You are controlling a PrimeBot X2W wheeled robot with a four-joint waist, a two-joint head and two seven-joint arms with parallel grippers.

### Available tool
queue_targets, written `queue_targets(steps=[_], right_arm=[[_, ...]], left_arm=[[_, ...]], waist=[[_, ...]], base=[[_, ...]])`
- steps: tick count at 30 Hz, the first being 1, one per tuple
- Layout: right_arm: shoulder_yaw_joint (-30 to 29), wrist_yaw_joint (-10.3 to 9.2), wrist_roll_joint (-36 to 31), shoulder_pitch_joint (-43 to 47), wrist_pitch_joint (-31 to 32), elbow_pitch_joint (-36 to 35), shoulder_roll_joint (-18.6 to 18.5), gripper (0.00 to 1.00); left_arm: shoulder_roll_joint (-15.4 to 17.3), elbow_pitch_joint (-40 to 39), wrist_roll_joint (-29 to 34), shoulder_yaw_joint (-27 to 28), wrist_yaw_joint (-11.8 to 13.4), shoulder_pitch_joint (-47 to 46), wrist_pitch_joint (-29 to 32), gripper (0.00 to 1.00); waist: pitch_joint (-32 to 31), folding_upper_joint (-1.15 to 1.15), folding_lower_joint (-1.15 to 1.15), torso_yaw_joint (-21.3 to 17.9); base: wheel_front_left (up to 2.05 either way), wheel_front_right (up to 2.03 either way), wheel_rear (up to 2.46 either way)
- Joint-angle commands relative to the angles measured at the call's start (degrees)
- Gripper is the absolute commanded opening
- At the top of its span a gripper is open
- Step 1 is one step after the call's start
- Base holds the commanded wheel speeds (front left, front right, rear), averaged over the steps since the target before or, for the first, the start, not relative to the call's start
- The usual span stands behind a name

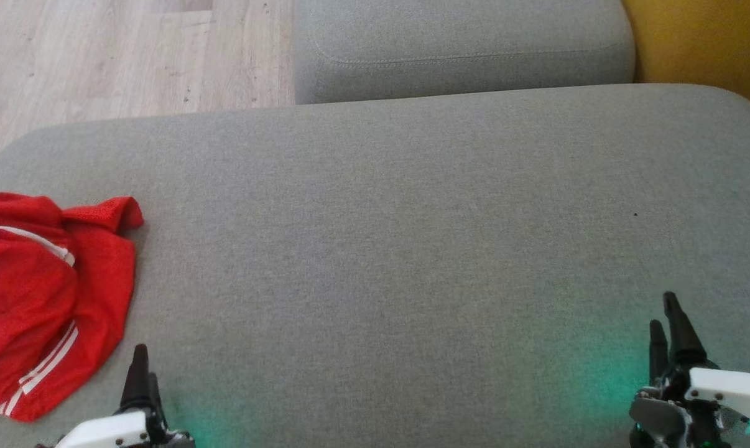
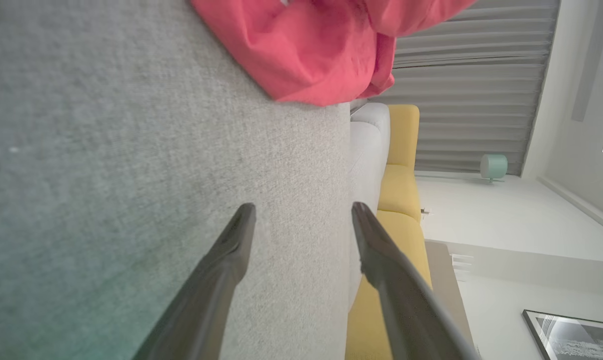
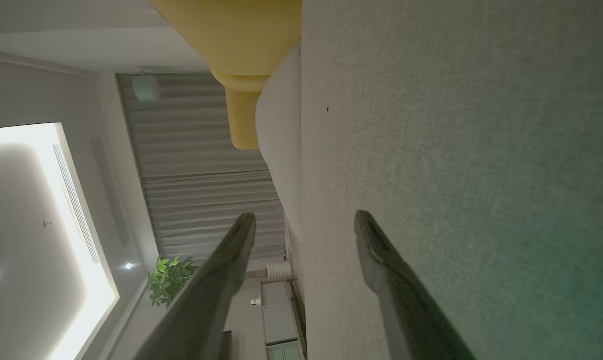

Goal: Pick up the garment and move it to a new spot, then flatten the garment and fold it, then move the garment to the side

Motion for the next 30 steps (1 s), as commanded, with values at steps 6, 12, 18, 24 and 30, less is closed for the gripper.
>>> queue_targets(steps=[6, 12, 18, 24, 30], right_arm=[[1.58, 0.0, -4.07, -3.81, -1.62, -1.41, -1.26, 1.0], [2.24, -0.01, -8.15, -4.83, -2.47, -1.19, -1.57, 1.0], [3.18, -0.01, -13.58, -5.75, -3.48, -0.9, -1.74, 1.0], [4.02, -0.01, -18.62, -6.41, -4.49, -0.31, -1.63, 1.0], [4.67, -0.01, -23.44, -6.97, -5.5, 0.21, -1.59, 1.0]], left_arm=[[0.58, -1.53, 5.46, -0.29, -0.05, -3.59, -1.45, 1.0], [0.78, -1.3, 10.18, -0.72, 0.03, -4.48, -2.3, 1.0], [1.03, -1.14, 15.62, -1.45, 0.25, -5.24, -3.32, 1.0], [1.19, -0.77, 20.51, -2.17, 0.64, -5.68, -4.34, 1.0], [1.43, -0.32, 25.33, -2.99, 1.27, -6.21, -5.36, 1.0]], waist=[[0.24, 0.0, 0.0, -0.15], [0.47, 0.0, 0.0, -0.31], [0.67, 0.0, 0.0, -0.49], [0.9, 0.0, 0.0, -0.65], [1.06, 0.0, 0.0, -0.79]], base=[[0.0, 0.0, 0.0], [0.0, 0.0, 0.0], [0.0, 0.0, 0.0], [0.0, 0.0, 0.0], [0.0, 0.0, 0.0]])
